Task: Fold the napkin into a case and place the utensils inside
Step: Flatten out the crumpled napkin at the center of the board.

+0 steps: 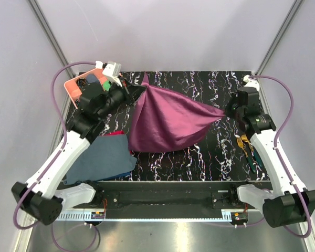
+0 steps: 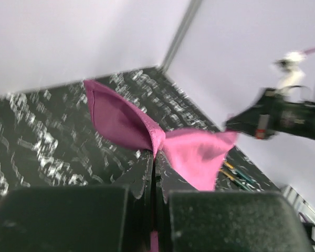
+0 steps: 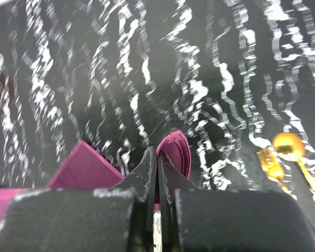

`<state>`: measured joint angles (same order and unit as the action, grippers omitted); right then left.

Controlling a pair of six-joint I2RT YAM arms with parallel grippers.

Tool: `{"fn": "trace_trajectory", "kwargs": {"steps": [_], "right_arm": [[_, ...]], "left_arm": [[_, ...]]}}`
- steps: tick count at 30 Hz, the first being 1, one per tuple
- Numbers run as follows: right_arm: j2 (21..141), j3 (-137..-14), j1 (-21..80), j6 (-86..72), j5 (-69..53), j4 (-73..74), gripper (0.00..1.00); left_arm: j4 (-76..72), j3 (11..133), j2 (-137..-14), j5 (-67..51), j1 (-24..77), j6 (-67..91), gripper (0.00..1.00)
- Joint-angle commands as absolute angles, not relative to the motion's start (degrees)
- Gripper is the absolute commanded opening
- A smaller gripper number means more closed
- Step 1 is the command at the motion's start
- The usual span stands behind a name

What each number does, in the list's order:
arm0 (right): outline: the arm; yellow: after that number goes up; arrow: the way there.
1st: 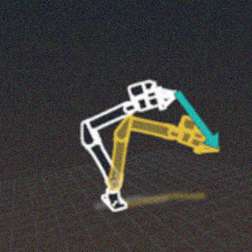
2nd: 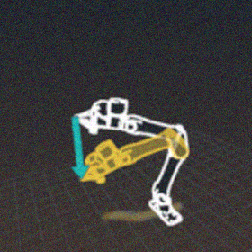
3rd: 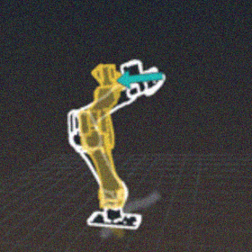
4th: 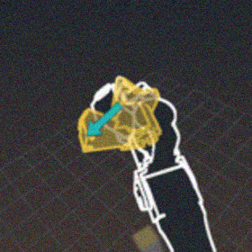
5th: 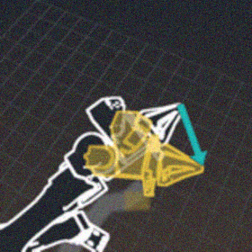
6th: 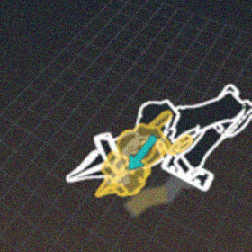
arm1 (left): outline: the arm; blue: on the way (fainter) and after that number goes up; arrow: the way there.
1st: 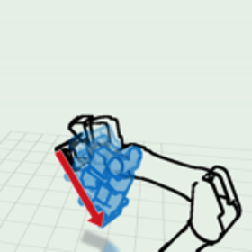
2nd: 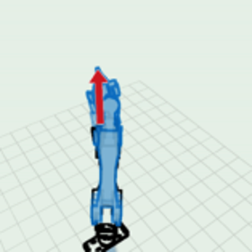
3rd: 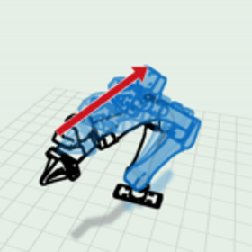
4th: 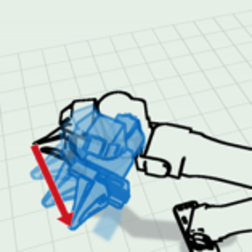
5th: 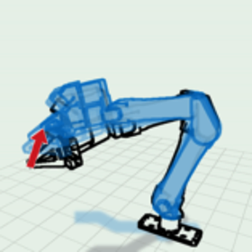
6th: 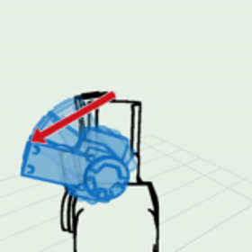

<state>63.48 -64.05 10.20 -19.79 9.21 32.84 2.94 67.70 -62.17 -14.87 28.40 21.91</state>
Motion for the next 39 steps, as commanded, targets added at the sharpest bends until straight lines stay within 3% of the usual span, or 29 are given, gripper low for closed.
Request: {"fn": "trace_trajectory", "kwargs": {"steps": [1,8,11,16,20,24,29,34,39], "right_arm": [[60.8,-69.5,7.8,-20.8,17.4,32.6,0.0],[44.1,-68.8,7.5,-19.7,9.8,36.6,0.0],[34.6,-67.7,7.5,-18.7,4.1,38.0,0.0],[21.6,-68.2,7.5,-18.9,-4.0,37.4,0.0],[19.8,-69.6,7.5,-21.1,-2.9,36.2,0.0],[24.8,-71.6,7.5,-21.4,7.4,37.8,0.0],[41.4,-74.2,7.4,-21.6,17.7,38.6,0.0],[57.8,-69.3,7.5,-20.9,17.7,24.3,0.0],[79.4,-70.2,6.2,-15.6,20.1,8.7,0.0]], "left_arm": [[-5.3,70.0,-63.4,-18.8,25.0,25.6,0.0],[-25.5,64.8,-56.3,-40.6,24.6,27.9,0.0],[-28.6,62.7,-52.7,-44.8,25.2,30.0,0.0],[-30.4,60.6,-47.7,-48.5,27.5,32.8,0.0],[-28.1,59.7,-45.1,-44.5,28.8,32.6,0.0],[-21.1,61.4,-47.9,-31.5,28.9,31.7,0.0],[-15.5,64.8,-58.4,-15.8,28.8,33.7,0.0],[-14.8,66.8,-73.7,-3.3,28.0,33.3,0.0],[-19.1,72.4,-94.4,-4.2,24.1,36.1,0.0]]}}
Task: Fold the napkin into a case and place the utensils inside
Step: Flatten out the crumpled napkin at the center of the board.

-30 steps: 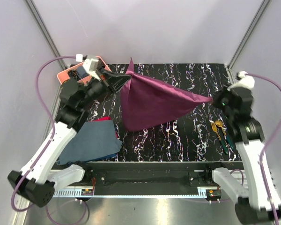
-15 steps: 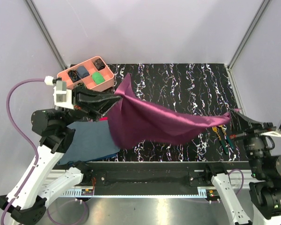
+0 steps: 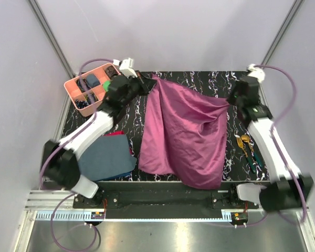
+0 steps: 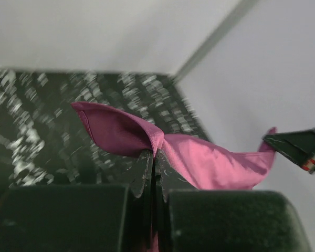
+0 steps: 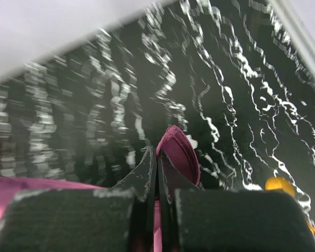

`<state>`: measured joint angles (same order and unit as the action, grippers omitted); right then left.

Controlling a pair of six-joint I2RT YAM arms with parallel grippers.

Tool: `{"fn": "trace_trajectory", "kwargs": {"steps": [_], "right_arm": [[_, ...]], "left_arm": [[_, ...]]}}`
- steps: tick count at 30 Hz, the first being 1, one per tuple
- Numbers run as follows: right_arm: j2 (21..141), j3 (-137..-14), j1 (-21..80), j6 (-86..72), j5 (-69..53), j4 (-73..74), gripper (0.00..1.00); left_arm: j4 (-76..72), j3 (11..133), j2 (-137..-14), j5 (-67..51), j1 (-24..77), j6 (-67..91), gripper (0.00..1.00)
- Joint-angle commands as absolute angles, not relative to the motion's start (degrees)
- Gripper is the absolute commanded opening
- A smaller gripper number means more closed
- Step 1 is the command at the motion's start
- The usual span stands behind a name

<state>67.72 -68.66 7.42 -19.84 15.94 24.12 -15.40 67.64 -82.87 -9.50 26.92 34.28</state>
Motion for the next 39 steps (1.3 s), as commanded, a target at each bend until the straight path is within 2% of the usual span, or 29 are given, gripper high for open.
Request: {"fn": "trace_trajectory", "kwargs": {"steps": [1,3,4,6,7,8,9,11,12,16,22,26,28,29,33,35,36,39], "right_arm": [[83.2,-71.1,5.9,-14.6,19.6,6.4,0.0],[94.8,-76.4,4.7,-12.1,19.1,3.8,0.0],[98.5,-78.6,4.3,-11.5,19.9,3.3,0.02],[108.0,-86.5,3.1,-10.0,17.9,5.3,0.21],[110.5,-89.8,2.9,-9.7,17.1,7.8,0.3],[112.4,-95.6,2.8,-8.8,16.5,10.2,0.42],[115.4,-98.2,2.8,-8.5,16.6,16.1,0.64],[117.2,-105.8,2.8,-10.4,18.5,24.3,0.76],[116.2,-105.8,2.9,-11.0,19.5,27.8,0.87],[108.6,-95.4,2.9,-16.0,17.2,31.7,1.0],[91.8,-72.6,3.5,-24.5,9.1,33.1,1.0],[82.7,-60.9,3.5,-29.4,5.3,31.2,0.98],[78.6,-55.5,3.6,-31.1,6.1,29.4,0.89],[77.4,-53.9,3.5,-32.2,5.9,26.5,0.73],[76.9,-48.7,3.6,-33.6,2.1,17.4,0.38],[79.4,-49.0,3.5,-34.1,0.9,14.4,0.29],[82.6,-49.2,3.5,-34.6,0.2,13.4,0.22],[90.0,-52.0,3.5,-36.1,-0.4,12.7,0.17]], "left_arm": [[-19.3,74.8,-97.6,-5.0,23.3,37.0,0.0],[-18.9,78.0,-106.9,-4.8,21.3,37.3,0.01],[-18.1,82.7,-110.0,-5.8,20.7,37.7,0.16],[-9.6,89.8,-117.6,-8.0,19.5,33.3,0.25],[-5.7,96.3,-119.3,-6.8,19.5,31.7,0.45],[-2.1,98.8,-120.5,-6.9,19.3,29.8,0.53],[3.6,100.7,-121.4,-6.8,19.4,28.8,0.62],[7.4,101.8,-120.4,-3.5,20.1,27.0,0.93],[9.7,101.3,-118.7,-3.1,20.4,26.5,0.94],[12.0,89.1,-110.3,4.2,22.3,29.0,0.94],[12.1,71.1,-100.7,-4.8,24.7,35.6,0.89],[11.6,68.2,-99.5,-7.0,27.8,35.8,0.84],[11.1,68.9,-101.2,-8.2,28.6,36.4,0.82],[10.9,69.3,-102.1,-8.6,29.3,37.7,0.81],[9.1,69.9,-107.0,-9.9,30.8,40.1,0.73],[8.4,69.5,-107.7,-9.4,31.5,40.3,0.67],[7.7,69.3,-108.1,-9.3,31.6,40.4,0.66],[6.9,68.6,-108.8,-9.8,31.7,41.3,0.64]]}}
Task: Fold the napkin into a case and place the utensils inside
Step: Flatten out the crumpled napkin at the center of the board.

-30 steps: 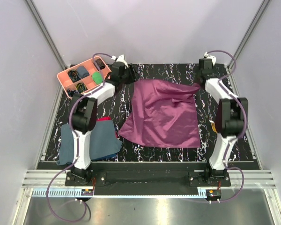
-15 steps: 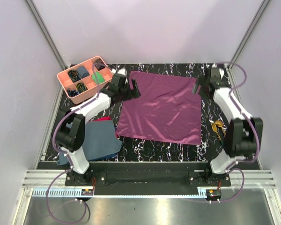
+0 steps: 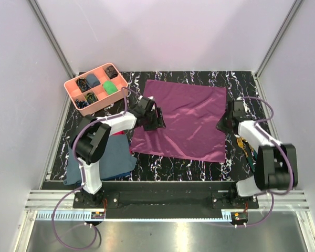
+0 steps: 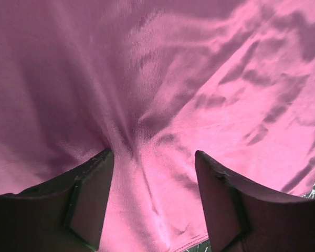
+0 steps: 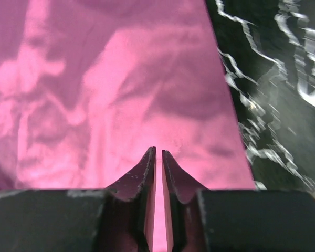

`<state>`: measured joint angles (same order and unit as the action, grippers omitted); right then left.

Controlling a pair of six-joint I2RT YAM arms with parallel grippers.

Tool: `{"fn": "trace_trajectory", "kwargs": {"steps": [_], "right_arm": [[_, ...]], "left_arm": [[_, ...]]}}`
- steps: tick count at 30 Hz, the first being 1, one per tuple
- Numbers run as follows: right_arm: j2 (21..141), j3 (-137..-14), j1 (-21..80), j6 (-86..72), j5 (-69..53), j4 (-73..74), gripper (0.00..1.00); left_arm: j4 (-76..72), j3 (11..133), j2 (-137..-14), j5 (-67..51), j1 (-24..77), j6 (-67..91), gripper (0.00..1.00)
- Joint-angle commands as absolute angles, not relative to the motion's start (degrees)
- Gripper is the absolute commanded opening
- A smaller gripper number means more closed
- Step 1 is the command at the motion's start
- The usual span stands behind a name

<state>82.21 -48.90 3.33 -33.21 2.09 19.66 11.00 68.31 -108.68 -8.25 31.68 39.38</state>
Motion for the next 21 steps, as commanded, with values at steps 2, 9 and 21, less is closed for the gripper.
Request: {"fn": "trace_trajectory", "kwargs": {"steps": [2,9,21], "right_arm": [[93.2,-54.8,3.6,-36.5,-0.3,13.0,0.17],[104.0,-61.5,3.0,-35.9,6.1,17.0,0.22],[114.7,-74.2,-4.2,-31.2,7.0,27.1,0.32]], "left_arm": [[6.7,68.0,-108.2,-9.8,32.2,41.4,0.64],[4.4,65.4,-102.8,-10.9,33.4,39.6,0.76],[6.9,62.8,-94.0,-11.9,33.6,39.5,0.8]]}}
